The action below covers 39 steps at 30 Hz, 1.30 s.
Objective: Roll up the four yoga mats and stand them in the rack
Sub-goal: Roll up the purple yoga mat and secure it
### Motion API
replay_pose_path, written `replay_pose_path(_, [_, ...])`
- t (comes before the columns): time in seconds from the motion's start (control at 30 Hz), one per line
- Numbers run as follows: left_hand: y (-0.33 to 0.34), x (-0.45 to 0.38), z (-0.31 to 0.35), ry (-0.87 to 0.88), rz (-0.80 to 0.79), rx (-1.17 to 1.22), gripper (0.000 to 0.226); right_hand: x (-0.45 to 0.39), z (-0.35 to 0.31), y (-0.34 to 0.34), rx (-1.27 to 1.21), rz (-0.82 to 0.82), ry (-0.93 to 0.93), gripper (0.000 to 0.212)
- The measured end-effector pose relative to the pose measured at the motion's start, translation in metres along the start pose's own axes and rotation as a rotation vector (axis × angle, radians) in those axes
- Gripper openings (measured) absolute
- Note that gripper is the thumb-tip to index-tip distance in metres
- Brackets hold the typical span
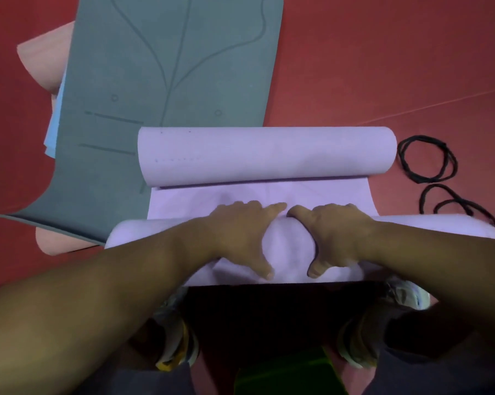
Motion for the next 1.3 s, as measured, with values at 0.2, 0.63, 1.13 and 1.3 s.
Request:
replay_pose_path(0.2, [0.03,0.002,0.0,-0.045,0.144,-0.132,0.139,-0.011,0.001,0.007,-0.159,-0.085,-0.028,0.102])
replay_pose_path(0.63, [0.089,-0.04,-0.029,-0.124,-0.104,0.147,0.111,-0.048,-0.01,0.088,-0.001,0.046,-0.08,0.126])
replay_pose_path(1.13, [0.127,-0.051,-0.035,-0.183,0.087,-0.13,0.133,-0.093,-0.002,0.093,0.002,-0.078,-0.053,0.12])
replay_pose_path(1.3, [0.094,-0.072,-0.048,-0.184,-0.034,0.006,0.124,-0.075,-0.016,0.102,0.089,0.181,0.014,0.118])
Point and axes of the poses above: each hand's wrist, its own x-axis away from the middle knuckle, its own y-axis out of the palm, z = x × y, the point moved 3 cm from there along -x, towards the middle knuckle, and after that the axes turned 6 degrees about -y, right-handed, at the moved point
